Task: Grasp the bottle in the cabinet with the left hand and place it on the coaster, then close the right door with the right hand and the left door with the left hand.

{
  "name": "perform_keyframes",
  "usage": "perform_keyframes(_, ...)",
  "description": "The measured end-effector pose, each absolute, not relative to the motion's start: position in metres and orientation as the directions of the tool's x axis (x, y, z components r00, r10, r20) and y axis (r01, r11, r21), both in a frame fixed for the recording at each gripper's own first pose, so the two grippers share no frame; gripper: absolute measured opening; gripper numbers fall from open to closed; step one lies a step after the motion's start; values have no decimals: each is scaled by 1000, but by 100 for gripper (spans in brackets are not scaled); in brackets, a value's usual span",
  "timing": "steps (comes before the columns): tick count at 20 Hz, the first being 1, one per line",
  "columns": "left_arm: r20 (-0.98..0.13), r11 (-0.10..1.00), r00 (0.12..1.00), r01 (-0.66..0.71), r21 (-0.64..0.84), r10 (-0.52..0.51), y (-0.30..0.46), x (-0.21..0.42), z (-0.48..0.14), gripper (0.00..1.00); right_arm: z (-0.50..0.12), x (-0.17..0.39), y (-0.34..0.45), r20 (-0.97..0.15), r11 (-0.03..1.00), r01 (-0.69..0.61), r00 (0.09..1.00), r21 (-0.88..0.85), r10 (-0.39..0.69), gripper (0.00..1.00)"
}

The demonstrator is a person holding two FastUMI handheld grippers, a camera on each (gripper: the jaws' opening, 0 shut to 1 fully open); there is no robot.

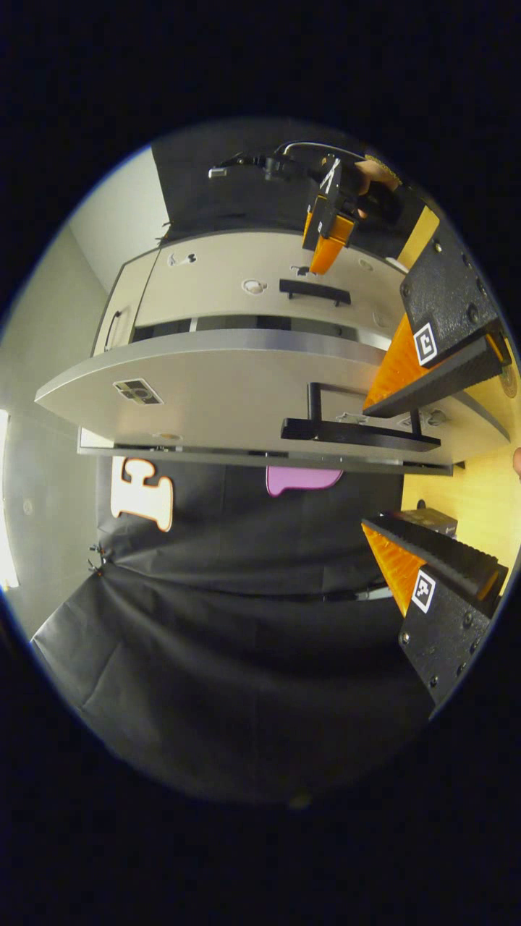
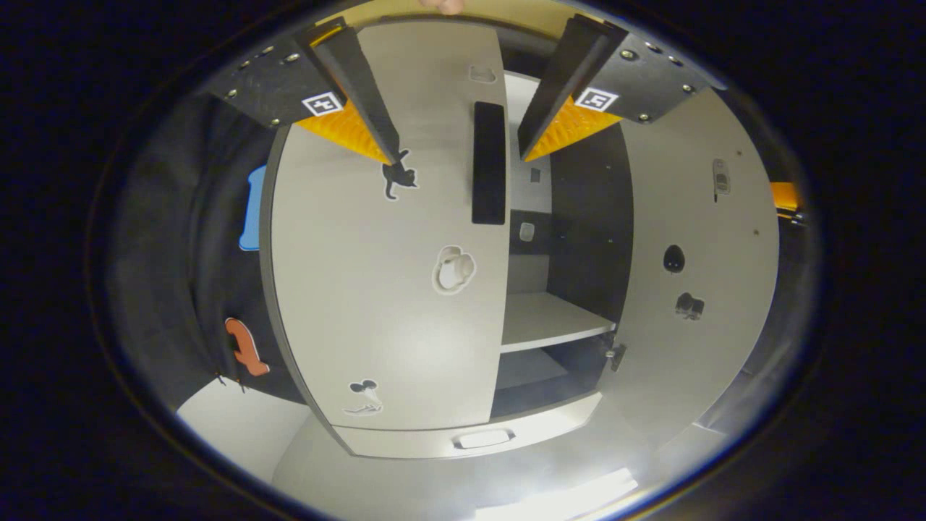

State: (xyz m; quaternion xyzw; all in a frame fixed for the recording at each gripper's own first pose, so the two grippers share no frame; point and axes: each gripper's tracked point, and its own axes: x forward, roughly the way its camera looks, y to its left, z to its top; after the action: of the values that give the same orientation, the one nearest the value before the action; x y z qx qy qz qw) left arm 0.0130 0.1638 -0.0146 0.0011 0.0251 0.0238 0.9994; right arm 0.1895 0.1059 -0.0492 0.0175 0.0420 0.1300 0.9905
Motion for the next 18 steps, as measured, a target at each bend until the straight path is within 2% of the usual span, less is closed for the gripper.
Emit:
perform_keyframes(1, -50, 1000, 999, -20, 1, 20, 153, 18, -15, 87, -49, 187, 101, -79, 967, -251, 964, 39, 253, 100)
perform_keyframes(2, -48, 1000, 999, 4, -3, -4, 143, 22, -16, 82, -48, 185, 95, -78, 969, -246, 966, 32, 248, 100)
perform_keyframes(3, -47, 1000, 999, 25, -5, -26, 134, 27, -17, 87, -48, 183, 88, -78, 970, -240, 967, 26, 242, 100)
perform_keyframes(4, -46, 999, 998, 37, 1, -37, 129, 32, -18, 87, -47, 181, 80, -81, 973, -229, 970, 19, 230, 100)
perform_keyframes(5, -48, 999, 998, 42, 13, -42, 126, 37, -19, 82, -48, 179, 70, -83, 976, -217, 972, 16, 218, 100)
perform_keyframes(6, -49, 999, 998, 48, 20, -47, 123, 41, -19, 87, -48, 177, 61, -86, 979, -202, 976, 15, 202, 100)
perform_keyframes(8, -46, 997, 996, 79, -4, -79, 112, 51, -22, 87, -49, 174, 41, -91, 986, -164, 982, 19, 165, 97)
perform_keyframes(9, -50, 995, 994, 95, -29, -96, 106, 54, -25, 87, -51, 172, 32, -98, 989, -147, 984, 26, 149, 100)
perform_keyframes(10, -49, 994, 993, 107, -35, -108, 98, 57, -25, 82, -53, 172, 24, -107, 991, -131, 985, 35, 134, 100)
perform_keyframes(11, -46, 993, 992, 115, -12, -115, 93, 62, -23, 87, -55, 170, 16, -114, 993, -114, 986, 43, 118, 100)
perform_keyframes(13, -36, 993, 994, 103, 62, -101, 89, 71, -19, 87, -56, 169, 1, -121, 995, -83, 989, 52, 89, 97)
perform_keyframes(14, -35, 992, 994, 103, 74, -101, 86, 74, -22, 92, -56, 168, -5, -123, 996, -71, 989, 55, 77, 97)
perform_keyframes(18, -37, 995, 998, 60, 77, -57, 75, 83, -25, 93, -58, 165, -25, -130, 998, -28, 991, 48, 34, 100)
